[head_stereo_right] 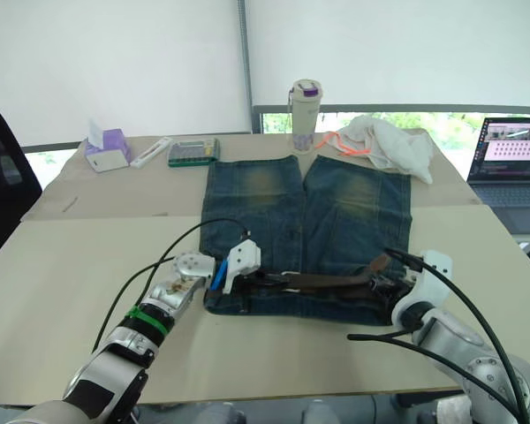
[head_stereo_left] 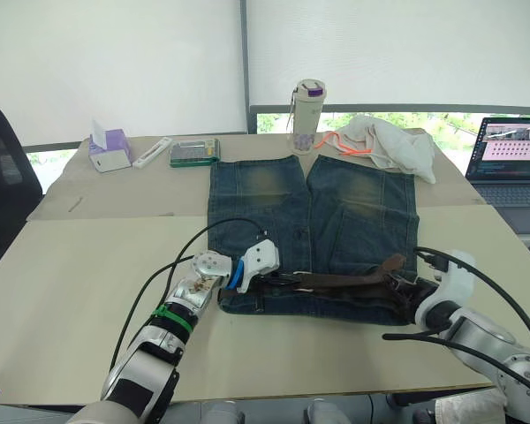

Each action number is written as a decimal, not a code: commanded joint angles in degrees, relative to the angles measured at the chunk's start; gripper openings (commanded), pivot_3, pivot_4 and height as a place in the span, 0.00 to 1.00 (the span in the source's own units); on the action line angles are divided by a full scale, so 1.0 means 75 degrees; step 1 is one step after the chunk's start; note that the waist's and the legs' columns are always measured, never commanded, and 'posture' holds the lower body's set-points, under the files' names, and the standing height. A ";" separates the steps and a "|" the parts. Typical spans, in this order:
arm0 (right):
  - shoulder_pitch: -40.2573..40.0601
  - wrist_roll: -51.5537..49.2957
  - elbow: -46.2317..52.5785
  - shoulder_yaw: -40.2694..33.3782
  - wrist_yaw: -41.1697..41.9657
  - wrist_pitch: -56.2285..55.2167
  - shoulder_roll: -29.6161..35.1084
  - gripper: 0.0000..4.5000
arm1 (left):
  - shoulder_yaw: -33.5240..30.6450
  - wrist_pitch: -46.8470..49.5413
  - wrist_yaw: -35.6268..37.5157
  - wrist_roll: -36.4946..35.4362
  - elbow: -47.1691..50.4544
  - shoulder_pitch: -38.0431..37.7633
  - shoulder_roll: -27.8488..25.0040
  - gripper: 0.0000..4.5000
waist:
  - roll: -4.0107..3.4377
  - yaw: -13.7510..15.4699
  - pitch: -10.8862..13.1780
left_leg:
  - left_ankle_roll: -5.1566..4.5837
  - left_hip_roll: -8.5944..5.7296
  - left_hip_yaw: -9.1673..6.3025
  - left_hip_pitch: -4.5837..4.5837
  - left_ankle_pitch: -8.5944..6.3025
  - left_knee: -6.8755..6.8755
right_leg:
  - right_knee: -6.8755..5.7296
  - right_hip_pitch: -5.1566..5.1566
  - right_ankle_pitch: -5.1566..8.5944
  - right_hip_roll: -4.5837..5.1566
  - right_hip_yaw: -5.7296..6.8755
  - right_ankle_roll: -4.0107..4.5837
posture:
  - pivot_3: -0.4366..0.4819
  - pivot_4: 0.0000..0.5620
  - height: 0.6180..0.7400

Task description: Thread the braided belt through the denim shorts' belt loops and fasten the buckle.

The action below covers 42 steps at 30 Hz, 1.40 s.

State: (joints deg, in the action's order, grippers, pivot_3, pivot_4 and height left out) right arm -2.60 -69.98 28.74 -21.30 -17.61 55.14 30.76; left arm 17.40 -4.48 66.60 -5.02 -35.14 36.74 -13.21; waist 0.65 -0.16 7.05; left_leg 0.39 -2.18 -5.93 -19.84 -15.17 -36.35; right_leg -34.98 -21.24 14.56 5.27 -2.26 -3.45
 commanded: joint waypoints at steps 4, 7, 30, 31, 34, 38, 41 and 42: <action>0.0228 0.0149 0.0074 -0.0278 -0.0241 -0.0166 0.0013 0.00 | -0.1216 0.1878 -0.0270 -0.1180 -0.0233 -0.0256 0.0212 0.01 | 0.0000 -0.0034 0.0001 | 0.0000 0.0000 -0.0003 -0.0002 0.0000 -0.0002 | -0.0002 -0.0003 0.0017 -0.0001 0.0002 -0.0029 | 0.48 0.27 1.00; 0.0268 0.0185 0.0064 -0.0199 -0.0227 -0.0160 -0.0038 0.00 | -0.1434 0.2028 -0.0406 -0.1257 -0.0130 -0.0240 0.0147 0.01 | -0.0002 -0.0072 0.0002 | -0.0003 0.0001 -0.0004 -0.0005 -0.0001 -0.0001 | -0.0004 -0.0008 0.0035 -0.0002 0.0002 -0.0058 | 0.48 0.27 1.00; 0.0908 -0.1085 0.0755 0.0030 0.0153 -0.1235 -0.1269 0.00 | -0.1274 0.1545 -0.0483 -0.1683 0.2749 -0.1111 0.0567 0.01 | -0.0007 -0.0074 0.0012 | -0.0002 0.0004 -0.0007 -0.0019 -0.0002 -0.0001 | -0.0003 -0.0022 0.0001 -0.0001 -0.0004 -0.0002 | 0.48 0.27 1.00; 0.0965 -0.1159 0.0791 0.0126 0.0040 -0.1344 -0.1440 0.00 | -0.1239 0.1515 -0.0760 -0.1621 0.3051 -0.1226 0.0700 0.01 | -0.0007 -0.0070 0.0012 | -0.0002 0.0003 -0.0007 -0.0019 -0.0002 0.0000 | -0.0003 -0.0022 0.0001 0.0000 -0.0006 -0.0001 | 0.48 0.27 1.00; 0.1077 -0.1164 0.0908 0.0398 -0.0143 -0.1648 -0.1855 0.00 | -0.1099 0.1429 -0.1450 -0.1401 0.3799 -0.1592 0.0982 0.01 | -0.0008 -0.0058 0.0013 | -0.0002 0.0003 -0.0018 -0.0020 -0.0002 -0.0001 | -0.0002 -0.0024 0.0001 0.0002 -0.0006 -0.0001 | 0.48 0.27 1.00; 0.1115 -0.1054 0.1049 0.0741 -0.0253 -0.2018 -0.2347 0.00 | -0.0938 0.0981 -0.2487 -0.0819 0.4411 -0.1985 0.1231 0.06 | -0.0009 -0.0071 0.0013 | -0.0002 0.0003 -0.0022 -0.0021 -0.0002 0.0000 | -0.0004 -0.0029 0.0000 0.0002 -0.0013 -0.0001 | 0.48 0.27 1.00; 0.1042 -0.0933 0.1159 0.1064 -0.0249 -0.2221 -0.2621 0.00 | -0.0690 0.0475 -0.3066 -0.0280 0.4785 -0.2203 0.1277 0.27 | -0.0012 -0.0096 0.0012 | -0.0002 0.0008 -0.0022 -0.0021 -0.0002 0.0003 | -0.0010 -0.0043 -0.0001 -0.0004 -0.0017 0.0001 | 0.48 0.27 1.00; 0.1012 -0.0852 0.1188 0.1192 -0.0186 -0.2266 -0.2672 0.00 | -0.0553 0.0119 -0.3370 0.0126 0.4835 -0.2241 0.1251 0.34 | -0.0014 -0.0092 0.0012 | -0.0002 0.0008 -0.0020 -0.0024 -0.0002 0.0005 | -0.0011 -0.0047 -0.0001 -0.0005 -0.0020 0.0002 | 0.48 0.27 1.00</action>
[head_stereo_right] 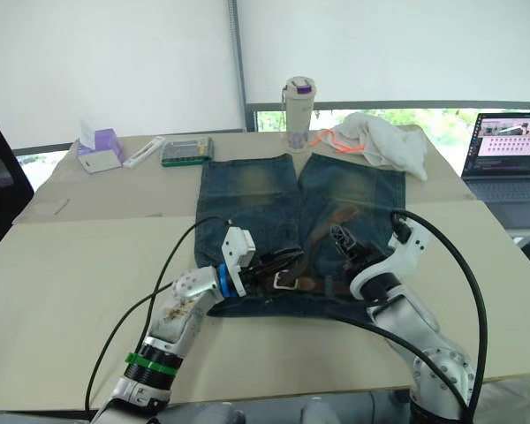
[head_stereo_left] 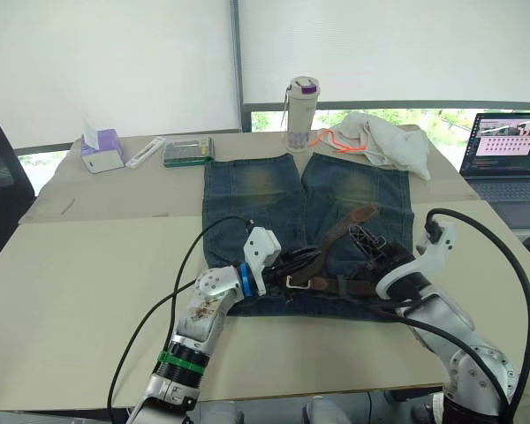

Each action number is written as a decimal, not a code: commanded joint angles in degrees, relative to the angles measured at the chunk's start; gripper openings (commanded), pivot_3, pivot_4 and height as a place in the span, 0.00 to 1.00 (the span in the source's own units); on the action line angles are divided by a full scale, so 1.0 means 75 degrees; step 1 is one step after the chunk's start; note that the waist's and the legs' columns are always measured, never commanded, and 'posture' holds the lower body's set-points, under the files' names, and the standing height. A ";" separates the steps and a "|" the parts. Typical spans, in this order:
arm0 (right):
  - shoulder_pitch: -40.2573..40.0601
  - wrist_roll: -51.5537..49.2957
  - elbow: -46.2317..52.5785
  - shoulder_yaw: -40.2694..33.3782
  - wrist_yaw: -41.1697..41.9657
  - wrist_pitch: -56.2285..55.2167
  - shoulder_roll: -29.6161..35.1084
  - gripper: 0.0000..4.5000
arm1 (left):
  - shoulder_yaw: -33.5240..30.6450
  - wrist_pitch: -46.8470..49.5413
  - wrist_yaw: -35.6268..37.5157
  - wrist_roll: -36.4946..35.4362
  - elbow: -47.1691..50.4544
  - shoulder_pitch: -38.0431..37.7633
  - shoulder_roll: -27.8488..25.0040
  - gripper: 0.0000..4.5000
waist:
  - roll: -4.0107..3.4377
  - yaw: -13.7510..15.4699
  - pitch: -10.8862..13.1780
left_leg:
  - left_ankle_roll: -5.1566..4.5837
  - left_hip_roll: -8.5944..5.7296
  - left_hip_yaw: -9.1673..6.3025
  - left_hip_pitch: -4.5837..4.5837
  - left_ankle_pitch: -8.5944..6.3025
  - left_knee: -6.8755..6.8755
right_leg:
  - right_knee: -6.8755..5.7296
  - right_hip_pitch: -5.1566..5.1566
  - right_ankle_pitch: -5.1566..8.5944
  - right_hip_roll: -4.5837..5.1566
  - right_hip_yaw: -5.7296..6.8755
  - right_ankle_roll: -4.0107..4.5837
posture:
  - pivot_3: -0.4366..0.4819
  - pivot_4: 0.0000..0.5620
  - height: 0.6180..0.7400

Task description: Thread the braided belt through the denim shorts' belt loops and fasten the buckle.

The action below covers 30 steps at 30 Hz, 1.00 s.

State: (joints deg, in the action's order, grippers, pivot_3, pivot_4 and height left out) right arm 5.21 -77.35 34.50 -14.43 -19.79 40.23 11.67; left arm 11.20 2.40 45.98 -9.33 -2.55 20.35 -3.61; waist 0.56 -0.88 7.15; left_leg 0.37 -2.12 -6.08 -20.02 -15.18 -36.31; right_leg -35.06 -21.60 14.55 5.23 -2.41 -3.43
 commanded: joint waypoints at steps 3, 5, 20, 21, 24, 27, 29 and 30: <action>-0.0100 0.0390 0.0483 0.0637 0.0345 -0.0352 -0.0173 0.00 | 0.0529 -0.1469 -0.1284 0.1452 0.0517 -0.0140 -0.0068 0.58 | -0.0003 0.0029 0.0000 | 0.0001 -0.0004 0.0004 -0.0009 0.0001 -0.0001 | 0.0001 -0.0009 -0.0001 0.0003 0.0000 0.0001 | 0.48 0.27 1.00; -0.0143 0.0499 0.0470 0.0771 0.0377 -0.0401 -0.0203 0.00 | 0.0652 -0.1742 -0.1607 0.1779 0.0528 -0.0169 -0.0091 0.72 | -0.0002 0.0035 0.0000 | 0.0002 -0.0007 0.0005 -0.0016 0.0001 -0.0006 | 0.0001 -0.0012 -0.0002 0.0005 0.0001 0.0003 | 0.48 0.27 1.00; -0.0132 0.0519 0.0356 0.0914 0.0257 -0.0621 -0.0343 0.00 | 0.1209 -0.2359 -0.3183 0.3608 0.0336 0.0153 -0.0499 0.74 | -0.0003 0.0021 -0.0001 | 0.0001 -0.0006 0.0015 -0.0023 0.0001 -0.0005 | -0.0007 -0.0031 -0.0002 0.0002 0.0002 0.0002 | 0.48 0.27 1.00; -0.0129 0.0517 0.0354 0.0913 0.0235 -0.0640 -0.0353 0.00 | 0.1220 -0.2366 -0.3183 0.3591 0.0338 0.0157 -0.0531 0.66 | -0.0003 0.0021 -0.0001 | 0.0001 -0.0006 0.0015 -0.0023 0.0001 -0.0005 | -0.0008 -0.0034 -0.0002 0.0002 0.0001 0.0002 | 0.48 0.27 1.00; -0.0142 0.0542 0.0351 0.0936 0.0221 -0.0662 -0.0352 0.00 | 0.1267 -0.2311 -0.3115 0.3500 0.0325 0.0140 -0.0574 0.44 | -0.0003 0.0021 -0.0001 | 0.0001 -0.0006 0.0014 -0.0027 0.0001 -0.0005 | -0.0011 -0.0043 -0.0003 0.0003 0.0000 0.0003 | 0.48 0.27 1.00; -0.0161 0.0557 0.0361 0.0949 0.0211 -0.0664 -0.0365 0.00 | 0.1245 -0.2257 -0.3183 0.3515 0.0295 0.0156 -0.0584 0.21 | -0.0003 0.0023 -0.0001 | 0.0001 -0.0006 0.0015 -0.0027 0.0001 -0.0005 | -0.0013 -0.0044 -0.0003 0.0003 0.0000 0.0003 | 0.48 0.27 1.00; -0.0226 0.0544 0.0404 0.0962 0.0204 -0.0635 -0.0340 0.00 | 0.1213 -0.2168 -0.3231 0.3500 0.0207 0.0174 -0.0570 0.06 | -0.0003 0.0022 -0.0001 | 0.0001 -0.0006 0.0014 -0.0027 0.0001 -0.0005 | -0.0013 -0.0044 -0.0003 0.0003 0.0000 0.0003 | 0.48 0.27 1.00; -0.0261 0.0534 0.0426 0.0964 0.0200 -0.0619 -0.0323 0.00 | 0.1201 -0.2125 -0.3247 0.3477 0.0171 0.0175 -0.0555 0.01 | -0.0003 0.0022 -0.0001 | 0.0001 -0.0006 0.0015 -0.0028 0.0001 -0.0005 | -0.0013 -0.0045 -0.0003 0.0002 0.0000 0.0003 | 0.48 0.27 1.00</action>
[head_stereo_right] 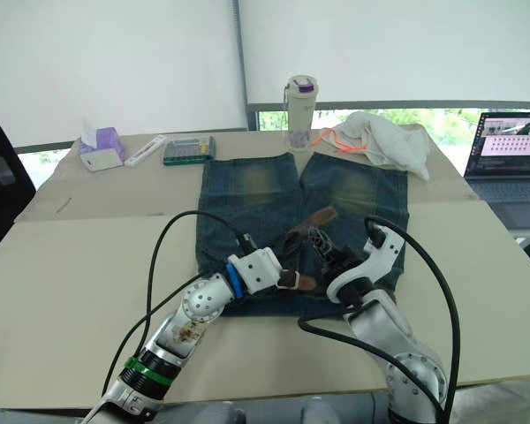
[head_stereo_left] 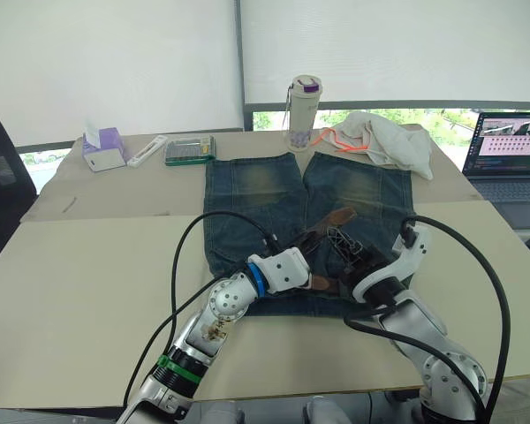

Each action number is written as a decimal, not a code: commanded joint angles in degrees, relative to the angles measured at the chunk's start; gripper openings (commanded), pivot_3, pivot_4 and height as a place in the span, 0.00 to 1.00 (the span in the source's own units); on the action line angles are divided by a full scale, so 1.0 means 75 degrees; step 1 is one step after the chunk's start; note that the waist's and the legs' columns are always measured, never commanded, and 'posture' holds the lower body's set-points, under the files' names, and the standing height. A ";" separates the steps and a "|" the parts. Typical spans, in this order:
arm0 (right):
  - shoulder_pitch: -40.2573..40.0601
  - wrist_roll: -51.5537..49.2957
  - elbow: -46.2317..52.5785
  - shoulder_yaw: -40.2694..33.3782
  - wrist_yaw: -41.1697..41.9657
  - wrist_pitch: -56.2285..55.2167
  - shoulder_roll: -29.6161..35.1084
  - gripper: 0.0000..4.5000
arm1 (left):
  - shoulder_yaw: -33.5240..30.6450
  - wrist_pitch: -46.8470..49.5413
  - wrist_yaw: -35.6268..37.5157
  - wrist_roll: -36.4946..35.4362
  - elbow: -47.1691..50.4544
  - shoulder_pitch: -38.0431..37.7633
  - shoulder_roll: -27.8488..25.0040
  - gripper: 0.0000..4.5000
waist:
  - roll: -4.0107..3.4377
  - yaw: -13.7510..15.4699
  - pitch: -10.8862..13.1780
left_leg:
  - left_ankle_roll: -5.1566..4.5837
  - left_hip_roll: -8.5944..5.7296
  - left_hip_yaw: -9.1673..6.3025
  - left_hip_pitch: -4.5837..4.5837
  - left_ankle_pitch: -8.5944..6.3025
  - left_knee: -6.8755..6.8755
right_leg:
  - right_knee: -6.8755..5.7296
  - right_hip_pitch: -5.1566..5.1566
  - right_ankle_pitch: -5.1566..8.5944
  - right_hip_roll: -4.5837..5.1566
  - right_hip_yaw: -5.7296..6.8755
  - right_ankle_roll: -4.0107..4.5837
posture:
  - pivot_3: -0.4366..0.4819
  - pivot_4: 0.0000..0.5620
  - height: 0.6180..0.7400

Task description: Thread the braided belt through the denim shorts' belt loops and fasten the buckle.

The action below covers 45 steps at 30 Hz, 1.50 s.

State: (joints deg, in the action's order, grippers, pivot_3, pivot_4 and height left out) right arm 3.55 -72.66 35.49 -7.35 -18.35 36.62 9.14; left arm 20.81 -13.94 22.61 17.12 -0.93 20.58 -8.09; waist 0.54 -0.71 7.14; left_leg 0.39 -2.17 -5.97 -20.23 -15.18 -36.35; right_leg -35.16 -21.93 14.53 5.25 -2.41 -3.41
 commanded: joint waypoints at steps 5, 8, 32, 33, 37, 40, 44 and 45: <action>-0.0155 -0.0132 0.0383 0.0001 0.0116 -0.0051 0.0235 0.00 | -0.0159 0.0276 -0.0127 -0.0095 -0.0094 0.0113 -0.0019 0.01 | 0.0000 0.0001 0.0000 | 0.0000 0.0000 0.0002 -0.0001 0.0000 0.0000 | -0.0001 0.0000 0.0000 0.0000 0.0000 0.0000 | 0.48 0.27 1.00; -0.0226 -0.0114 0.0412 -0.0001 0.0224 -0.0025 0.0414 0.00 | -0.0221 0.0463 -0.0064 -0.0182 -0.0083 0.0052 -0.0095 0.01 | 0.0000 0.0000 0.0000 | 0.0000 0.0000 0.0005 0.0000 0.0000 0.0000 | 0.0000 0.0000 0.0000 0.0000 0.0001 0.0000 | 0.48 0.27 1.00; -0.0979 0.6634 0.0221 0.1882 0.5300 -0.2033 0.4956 1.00 | -0.0729 0.0173 0.0920 -0.1101 0.0629 -0.1356 -0.1564 0.00 | -0.0004 -0.0019 0.0004 | 0.0000 0.0008 0.0022 0.0004 0.0000 0.0000 | 0.0005 -0.0005 0.0007 -0.0008 0.0005 -0.0012 | 0.48 0.27 1.00; -0.0944 0.7001 0.0109 0.2054 0.5410 -0.2237 0.4994 1.00 | -0.0736 0.0042 0.0934 -0.1100 0.0615 -0.1399 -0.1637 0.00 | -0.0003 -0.0007 0.0004 | 0.0001 0.0014 0.0020 0.0003 0.0000 0.0001 | 0.0006 -0.0005 0.0018 -0.0013 0.0008 -0.0030 | 0.48 0.27 1.00; -0.0703 0.8417 -0.0442 0.2614 0.5582 -0.2828 0.4953 1.00 | -0.0763 -0.0366 0.1012 -0.1120 0.0508 -0.1539 -0.1876 0.00 | 0.0000 0.0012 0.0006 | 0.0006 0.0007 0.0022 0.0001 0.0003 -0.0005 | 0.0006 -0.0001 0.0010 -0.0001 0.0005 -0.0019 | 0.48 0.27 1.00; -0.0552 0.9109 -0.0775 0.2860 0.5649 -0.3101 0.4772 1.00 | -0.0754 -0.0454 0.1004 -0.1121 0.0495 -0.1558 -0.1931 0.00 | 0.0006 0.0041 0.0010 | 0.0007 -0.0001 0.0022 0.0000 0.0002 -0.0006 | 0.0009 -0.0001 -0.0001 0.0007 0.0003 -0.0001 | 0.48 0.27 1.00; -0.0469 1.0058 -0.1268 0.3197 0.5691 -0.3460 0.4600 1.00 | -0.0778 -0.0400 0.0921 -0.0959 0.0560 -0.1626 -0.2006 0.00 | 0.0007 0.0039 0.0009 | 0.0007 0.0000 0.0021 0.0001 0.0003 -0.0006 | 0.0007 -0.0002 -0.0002 0.0004 0.0004 0.0001 | 0.48 0.27 1.00; -0.0459 1.0221 -0.1356 0.3247 0.5735 -0.3535 0.4579 1.00 | -0.0768 -0.0361 0.0926 -0.0934 0.0569 -0.1640 -0.2024 0.00 | 0.0007 0.0036 0.0009 | 0.0007 0.0001 0.0020 0.0001 0.0003 -0.0005 | 0.0006 -0.0002 -0.0002 0.0003 0.0005 0.0001 | 0.48 0.27 1.00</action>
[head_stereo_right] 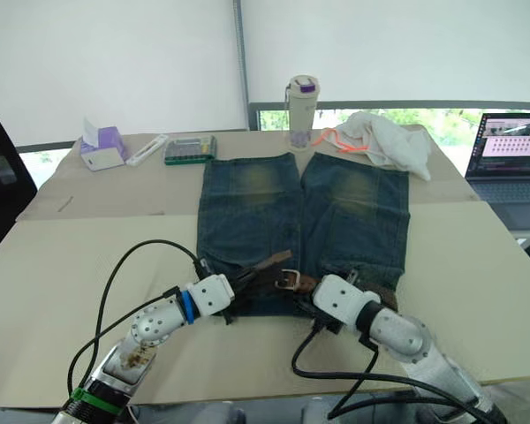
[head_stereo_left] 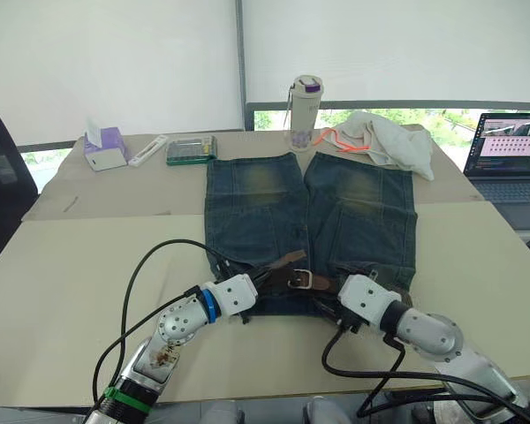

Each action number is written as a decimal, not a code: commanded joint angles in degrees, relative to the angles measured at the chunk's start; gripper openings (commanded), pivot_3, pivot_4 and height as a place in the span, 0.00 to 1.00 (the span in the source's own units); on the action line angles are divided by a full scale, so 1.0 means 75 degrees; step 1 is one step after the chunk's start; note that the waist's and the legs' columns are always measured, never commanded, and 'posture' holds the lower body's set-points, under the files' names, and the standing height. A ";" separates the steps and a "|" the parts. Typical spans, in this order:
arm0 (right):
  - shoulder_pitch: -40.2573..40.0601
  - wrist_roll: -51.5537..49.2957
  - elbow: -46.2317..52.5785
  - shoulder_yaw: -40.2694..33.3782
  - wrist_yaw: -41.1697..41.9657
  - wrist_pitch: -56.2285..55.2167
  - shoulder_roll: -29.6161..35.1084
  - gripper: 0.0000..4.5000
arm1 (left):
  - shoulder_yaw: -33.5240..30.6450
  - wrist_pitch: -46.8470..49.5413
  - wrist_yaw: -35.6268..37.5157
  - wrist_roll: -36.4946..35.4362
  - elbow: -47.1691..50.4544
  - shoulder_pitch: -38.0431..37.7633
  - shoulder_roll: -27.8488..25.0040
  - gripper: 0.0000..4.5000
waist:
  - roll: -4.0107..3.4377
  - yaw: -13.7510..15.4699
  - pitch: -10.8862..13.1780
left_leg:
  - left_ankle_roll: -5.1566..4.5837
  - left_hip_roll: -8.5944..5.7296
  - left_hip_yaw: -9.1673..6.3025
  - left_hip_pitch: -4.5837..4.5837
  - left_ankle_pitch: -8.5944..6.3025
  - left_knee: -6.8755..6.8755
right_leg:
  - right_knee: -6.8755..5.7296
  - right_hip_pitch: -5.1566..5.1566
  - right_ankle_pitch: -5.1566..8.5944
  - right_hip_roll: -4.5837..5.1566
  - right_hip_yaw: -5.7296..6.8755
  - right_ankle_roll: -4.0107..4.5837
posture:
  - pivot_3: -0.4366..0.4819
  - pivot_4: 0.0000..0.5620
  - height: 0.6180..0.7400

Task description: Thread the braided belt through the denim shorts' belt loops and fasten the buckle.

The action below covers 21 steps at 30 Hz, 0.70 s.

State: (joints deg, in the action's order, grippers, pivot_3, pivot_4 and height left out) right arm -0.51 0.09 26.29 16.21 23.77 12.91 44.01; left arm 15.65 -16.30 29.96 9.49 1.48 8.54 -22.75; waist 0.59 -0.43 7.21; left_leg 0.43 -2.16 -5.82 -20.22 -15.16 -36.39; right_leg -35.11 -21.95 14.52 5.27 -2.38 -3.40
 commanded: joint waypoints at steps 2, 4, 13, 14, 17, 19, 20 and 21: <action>0.0121 0.0880 -0.0288 0.0125 0.0038 -0.0444 -0.0162 0.94 | -0.0075 0.0070 0.0057 0.0020 0.0354 -0.0084 -0.0125 0.00 | 0.0000 -0.0007 -0.0001 | 0.0000 0.0000 0.0001 0.0000 0.0000 0.0000 | -0.0001 0.0000 -0.0001 0.0001 -0.0001 0.0001 | 0.48 0.27 1.00; 0.0121 0.1130 -0.0376 0.0110 0.0060 -0.0519 -0.0226 0.81 | -0.0116 0.0119 0.0100 -0.0057 0.0440 -0.0100 -0.0146 0.00 | 0.0001 -0.0012 -0.0001 | 0.0000 0.0001 0.0000 0.0001 0.0000 0.0000 | -0.0002 0.0001 -0.0001 -0.0001 0.0000 0.0002 | 0.48 0.27 1.00; 0.0158 0.2034 -0.0623 0.0032 -0.0072 -0.0907 -0.0756 0.13 | -0.0148 0.0137 0.0124 -0.0050 0.0517 -0.0068 -0.0176 0.00 | 0.0000 -0.0025 -0.0002 | 0.0001 0.0001 0.0000 0.0003 0.0001 0.0000 | -0.0004 0.0001 -0.0002 -0.0002 -0.0001 0.0004 | 0.48 0.27 1.00; 0.0137 0.2126 -0.0628 0.0017 -0.0123 -0.0971 -0.0820 0.04 | -0.0156 0.0137 0.0119 -0.0057 0.0536 -0.0068 -0.0174 0.00 | 0.0000 -0.0025 -0.0002 | 0.0001 0.0001 0.0000 0.0003 0.0001 -0.0001 | -0.0004 0.0001 -0.0003 -0.0002 -0.0001 0.0004 | 0.48 0.27 1.00; 0.0104 0.2216 -0.0584 -0.0127 -0.0363 -0.1124 -0.1102 0.01 | -0.0166 0.0193 0.0131 -0.0062 0.0584 -0.0078 -0.0178 0.00 | 0.0001 -0.0037 -0.0002 | 0.0001 0.0002 -0.0001 0.0003 0.0001 0.0000 | -0.0005 0.0000 -0.0003 -0.0004 -0.0001 0.0005 | 0.48 0.27 1.00; 0.0107 0.2318 -0.0569 -0.0210 -0.0494 -0.1257 -0.1245 0.01 | -0.0170 0.0263 0.0152 -0.0082 0.0611 -0.0088 -0.0169 0.00 | 0.0000 -0.0044 -0.0002 | 0.0001 0.0003 -0.0001 0.0003 0.0001 0.0001 | -0.0009 -0.0003 -0.0004 -0.0005 -0.0002 0.0007 | 0.48 0.27 1.00; 0.0111 0.2469 -0.0583 -0.0274 -0.0714 -0.1424 -0.1338 0.01 | -0.0186 0.0498 0.0152 -0.0133 0.0700 -0.0082 -0.0108 0.00 | 0.0000 -0.0045 -0.0002 | 0.0001 0.0003 -0.0001 0.0003 0.0001 0.0001 | -0.0010 -0.0005 -0.0004 -0.0005 -0.0002 0.0007 | 0.48 0.27 1.00; 0.0115 0.2577 -0.0596 -0.0323 -0.0873 -0.1546 -0.1409 0.01 | -0.0199 0.0677 0.0152 -0.0171 0.0768 -0.0075 -0.0063 0.00 | 0.0000 -0.0042 -0.0002 | 0.0002 0.0003 0.0000 0.0003 0.0001 0.0001 | -0.0010 -0.0005 -0.0004 -0.0005 -0.0003 0.0007 | 0.48 0.27 1.00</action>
State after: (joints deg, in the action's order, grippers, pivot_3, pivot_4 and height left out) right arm -0.44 17.95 20.36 16.45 20.41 4.57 34.39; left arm 14.93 -13.26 31.00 9.29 4.23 8.03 -23.59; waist 0.59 -0.74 7.19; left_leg 0.45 -2.15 -5.82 -20.20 -15.15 -36.39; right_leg -35.19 -21.98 14.48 5.24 -2.40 -3.35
